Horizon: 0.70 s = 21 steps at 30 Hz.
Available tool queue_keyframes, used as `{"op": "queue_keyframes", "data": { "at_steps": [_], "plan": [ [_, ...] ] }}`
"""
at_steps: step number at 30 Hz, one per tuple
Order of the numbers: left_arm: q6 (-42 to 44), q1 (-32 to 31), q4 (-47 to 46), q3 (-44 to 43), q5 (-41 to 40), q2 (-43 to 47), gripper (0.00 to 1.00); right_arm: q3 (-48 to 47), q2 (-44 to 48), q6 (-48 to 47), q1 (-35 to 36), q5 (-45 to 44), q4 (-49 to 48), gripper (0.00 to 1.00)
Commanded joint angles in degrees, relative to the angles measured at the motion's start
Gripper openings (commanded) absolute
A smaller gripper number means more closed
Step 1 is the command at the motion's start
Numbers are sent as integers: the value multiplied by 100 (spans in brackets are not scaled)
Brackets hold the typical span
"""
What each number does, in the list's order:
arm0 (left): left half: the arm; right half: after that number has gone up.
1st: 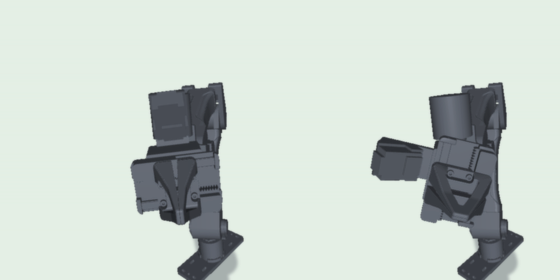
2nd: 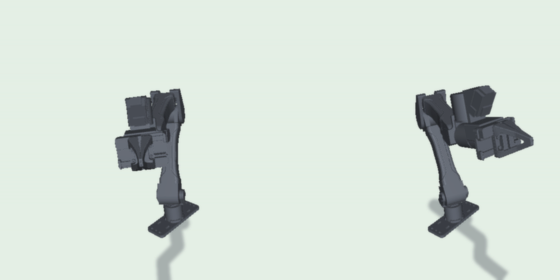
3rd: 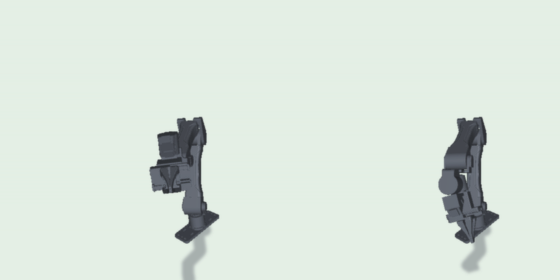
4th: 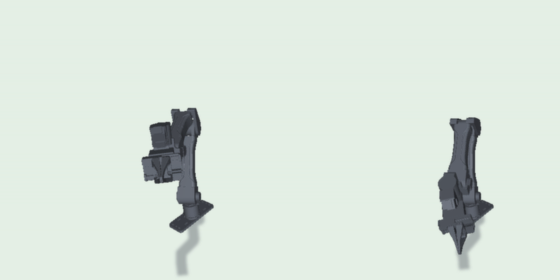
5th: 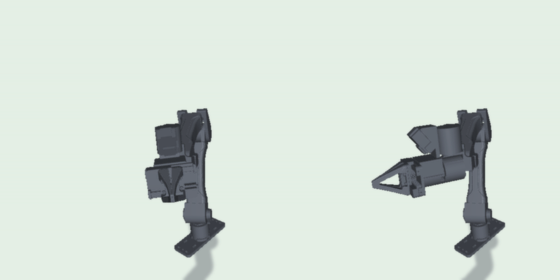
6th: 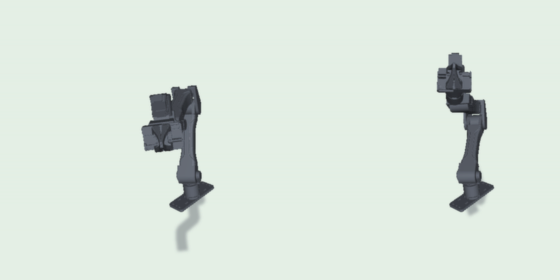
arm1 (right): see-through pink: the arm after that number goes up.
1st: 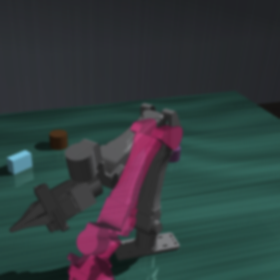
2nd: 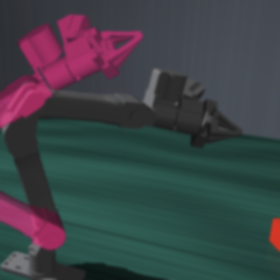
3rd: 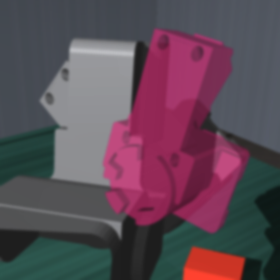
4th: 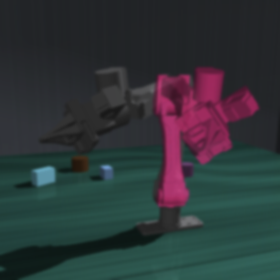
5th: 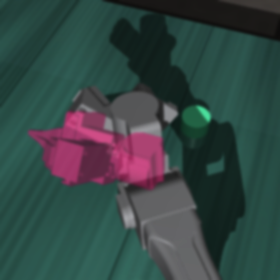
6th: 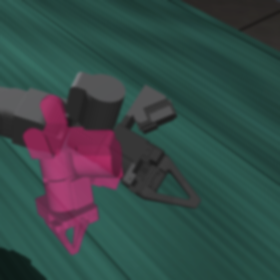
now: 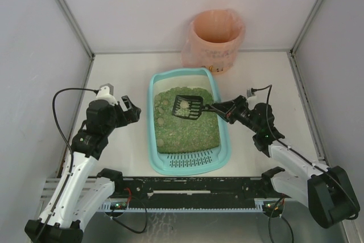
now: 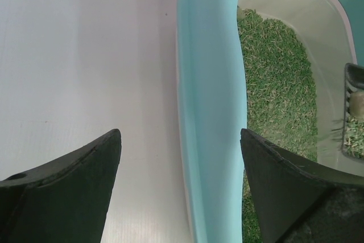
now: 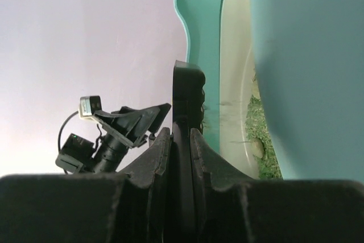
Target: Clean the litter box
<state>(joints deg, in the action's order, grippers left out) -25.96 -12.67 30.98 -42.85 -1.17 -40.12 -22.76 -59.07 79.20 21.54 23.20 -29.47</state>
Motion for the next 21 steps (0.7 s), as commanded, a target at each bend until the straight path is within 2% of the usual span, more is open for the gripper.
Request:
{"op": "queue_keyframes", "data": {
  "at_steps": [1, 5, 9, 13, 17, 21],
  "plan": [
    [61, 40, -70, 19, 25, 45, 89, -10, 383, 344, -179, -119, 40, 0],
    [231, 38, 122, -53, -85, 128, 89, -476, 156, -101, -38, 637, -88, 0],
    [342, 39, 88, -104, -84, 106, 90, -96, 573, 163, -269, -49, 354, 0],
    [483, 44, -23, -237, -90, 56, 90, -718, 85, -346, 1, 867, 184, 0],
    [574, 42, -49, -457, -122, 7, 90, -266, 450, 44, -335, 148, 471, 0],
    [618, 45, -196, -409, -168, 100, 90, -962, -51, -553, -35, 1014, 431, 0]
  ]
}}
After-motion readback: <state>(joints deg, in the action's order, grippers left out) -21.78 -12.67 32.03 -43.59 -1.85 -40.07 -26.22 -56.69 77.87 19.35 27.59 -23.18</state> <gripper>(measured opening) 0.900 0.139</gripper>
